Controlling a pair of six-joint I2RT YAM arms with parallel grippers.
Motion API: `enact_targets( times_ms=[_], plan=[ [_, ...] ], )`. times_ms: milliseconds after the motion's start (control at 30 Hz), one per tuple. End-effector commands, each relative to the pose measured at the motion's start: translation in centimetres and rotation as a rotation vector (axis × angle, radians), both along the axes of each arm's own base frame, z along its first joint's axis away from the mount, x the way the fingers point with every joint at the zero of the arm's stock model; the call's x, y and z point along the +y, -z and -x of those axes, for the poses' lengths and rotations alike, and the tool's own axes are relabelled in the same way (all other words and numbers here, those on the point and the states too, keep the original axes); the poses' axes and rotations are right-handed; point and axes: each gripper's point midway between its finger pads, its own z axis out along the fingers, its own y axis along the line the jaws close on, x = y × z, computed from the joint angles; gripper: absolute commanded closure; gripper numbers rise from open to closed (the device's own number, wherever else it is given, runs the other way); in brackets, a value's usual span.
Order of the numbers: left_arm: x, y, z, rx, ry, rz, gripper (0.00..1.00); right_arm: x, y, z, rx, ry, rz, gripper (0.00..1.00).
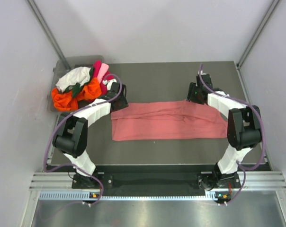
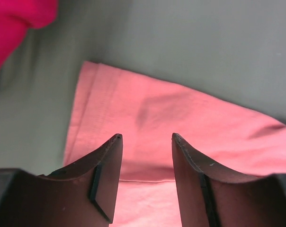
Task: Fold and stack the t-shirts
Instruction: Fold the tshirt
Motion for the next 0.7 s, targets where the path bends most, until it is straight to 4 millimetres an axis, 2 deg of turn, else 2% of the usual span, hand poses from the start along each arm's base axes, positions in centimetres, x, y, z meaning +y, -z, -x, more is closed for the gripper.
enact_targets(
  times_ms=[0, 300, 500, 667],
  plan=[
    [0.0, 0.2, 0.1, -0.001, 0.011, 0.03, 0.5, 1.3, -1.2, -1.7, -0.04, -0.012, 0.042, 0.47],
    [2.4, 3.8, 1.1, 0.108, -0.033, 0.071, 0.57, 1.5, -0.5, -3.4, -0.035, 0.016, 0.122, 0.42],
    [3.6, 4.0, 1.6, 0.105, -0.062, 0.032, 0.57, 2.9, 1.0, -3.5, 0.006, -0.013, 0.146, 0.45],
    [3.8, 3.8, 1.7, 0.111, -0.067, 0.021, 0.6, 2.7, 2.4, -3.5, 0.045, -0.005, 0.172, 0.53]
  ],
)
